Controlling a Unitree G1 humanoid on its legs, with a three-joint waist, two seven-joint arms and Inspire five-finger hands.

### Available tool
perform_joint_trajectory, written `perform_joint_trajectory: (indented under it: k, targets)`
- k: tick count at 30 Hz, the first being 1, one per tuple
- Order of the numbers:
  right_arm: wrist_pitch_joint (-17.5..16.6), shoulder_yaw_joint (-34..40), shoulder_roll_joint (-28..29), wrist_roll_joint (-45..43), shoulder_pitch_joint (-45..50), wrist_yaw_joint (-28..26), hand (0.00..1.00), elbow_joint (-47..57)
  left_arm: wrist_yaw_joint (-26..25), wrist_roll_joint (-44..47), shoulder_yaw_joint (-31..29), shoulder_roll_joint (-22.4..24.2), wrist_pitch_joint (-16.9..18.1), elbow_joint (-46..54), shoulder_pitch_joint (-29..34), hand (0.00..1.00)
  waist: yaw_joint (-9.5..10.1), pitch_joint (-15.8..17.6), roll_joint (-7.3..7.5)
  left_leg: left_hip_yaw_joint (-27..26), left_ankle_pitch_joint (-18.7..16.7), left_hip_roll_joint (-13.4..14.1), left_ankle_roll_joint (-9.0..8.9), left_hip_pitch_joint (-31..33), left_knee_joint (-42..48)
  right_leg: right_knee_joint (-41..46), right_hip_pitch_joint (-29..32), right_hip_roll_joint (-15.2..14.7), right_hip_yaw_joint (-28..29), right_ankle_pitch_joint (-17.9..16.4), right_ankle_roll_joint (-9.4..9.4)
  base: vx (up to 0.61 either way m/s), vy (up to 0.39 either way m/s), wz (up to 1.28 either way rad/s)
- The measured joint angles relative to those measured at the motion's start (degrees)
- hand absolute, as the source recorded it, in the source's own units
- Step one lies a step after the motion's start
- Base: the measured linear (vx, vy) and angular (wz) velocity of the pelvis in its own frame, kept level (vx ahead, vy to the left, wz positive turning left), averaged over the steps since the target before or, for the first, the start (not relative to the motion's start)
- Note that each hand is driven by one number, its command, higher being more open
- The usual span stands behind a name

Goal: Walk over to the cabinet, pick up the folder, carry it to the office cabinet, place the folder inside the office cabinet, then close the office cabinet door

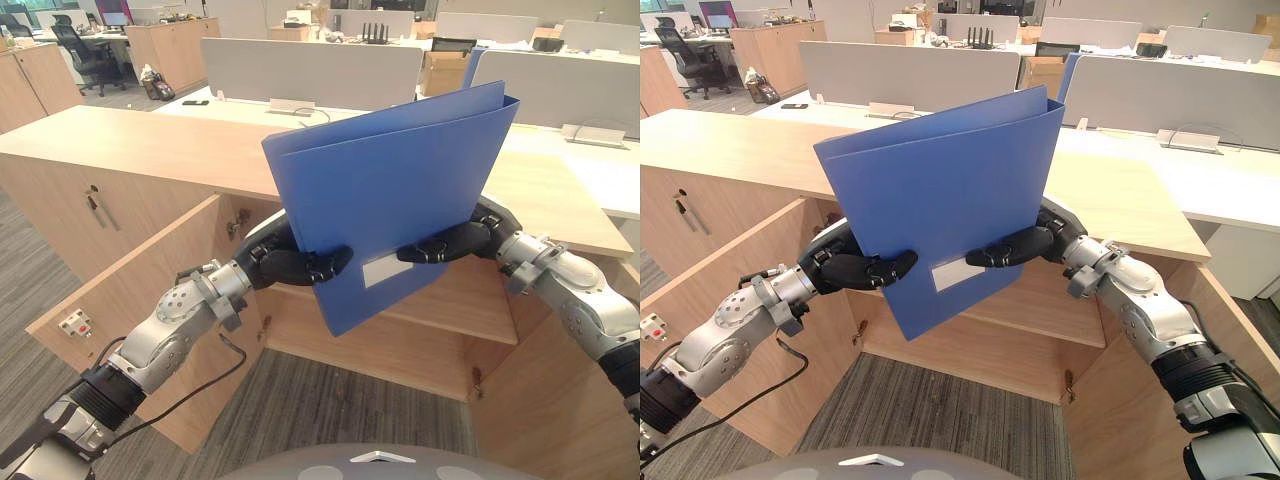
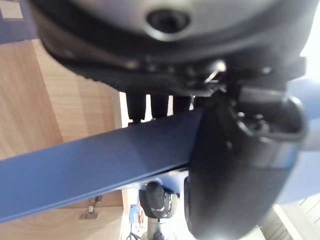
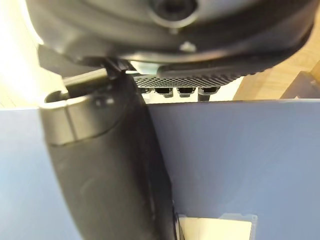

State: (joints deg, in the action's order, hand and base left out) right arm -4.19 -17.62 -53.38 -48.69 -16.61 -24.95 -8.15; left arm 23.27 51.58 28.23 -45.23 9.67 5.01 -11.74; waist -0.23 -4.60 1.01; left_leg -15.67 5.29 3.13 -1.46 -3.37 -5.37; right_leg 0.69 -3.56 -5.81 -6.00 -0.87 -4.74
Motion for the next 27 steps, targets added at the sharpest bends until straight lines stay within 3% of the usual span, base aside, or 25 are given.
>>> perform_joint_trajectory:
  k: [8, 9, 16, 22, 25, 27]
  targets:
    - [0.01, 0.09, -0.09, -0.39, 0.00, -2.31, 0.00, 3.20, -0.01, 0.07, -3.01, -1.16, 0.18, -0.30, -0.11, 0.00, 0.15, 0.84, 0.73, 0.01, -0.02, 0.05, 0.00, 0.67, 0.01, -0.47, 0.57, -0.04, -0.01, 0.18, -0.29, -0.02, 0.009, 0.00]
    - [0.02, 0.14, -0.04, -2.14, -0.01, -2.22, 0.00, 3.26, 0.00, 0.08, -3.33, -1.31, 0.29, -0.30, -0.11, 1.00, 0.23, 0.83, 0.75, 0.00, 0.07, -0.01, 0.12, 0.79, 0.02, -0.77, 0.53, -0.02, -0.03, 0.40, -0.42, 0.00, 0.000, 0.00]
    - [0.67, 0.09, 1.63, -3.58, -0.01, -1.09, 0.00, 3.26, 2.37, -0.23, -1.19, -0.26, 0.44, -0.02, 0.21, 1.00, 1.13, 0.78, 0.76, 0.29, 0.36, -0.46, 0.37, 0.81, 0.03, -0.68, 0.17, -0.05, -0.13, 0.80, -0.23, 0.00, 0.000, 0.00]
    - [2.84, -5.42, 1.94, -3.71, 1.83, -1.37, 0.00, 3.44, 4.21, -0.52, 1.48, -0.70, 0.10, -0.74, 8.39, 1.00, 0.55, 0.77, 0.70, 0.54, 0.31, -0.52, 0.33, 0.82, 0.01, -0.10, 0.68, -0.03, -0.05, 0.49, 0.00, 0.00, 0.000, 0.00]
    - [4.23, -8.14, 1.91, -3.65, 5.07, -1.44, 0.00, 3.97, 7.10, -2.65, 3.57, 0.09, 0.04, -4.66, 12.91, 1.00, 0.71, 0.81, 0.69, 0.68, -0.14, -0.19, 0.09, 0.97, 0.01, -0.23, 0.87, -0.17, 0.01, -0.07, 0.32, -0.01, 0.004, 0.00]
    - [6.28, -11.32, 2.68, -3.66, 7.28, -1.11, 0.00, 3.98, 9.19, -6.93, 5.29, 2.72, -2.13, -12.90, 16.80, 1.00, 0.41, 1.02, 0.84, 0.92, -0.09, 0.00, 0.06, 1.12, 0.01, -0.81, 0.69, -0.07, 0.20, -0.04, 0.29, -0.01, 0.004, 0.02]
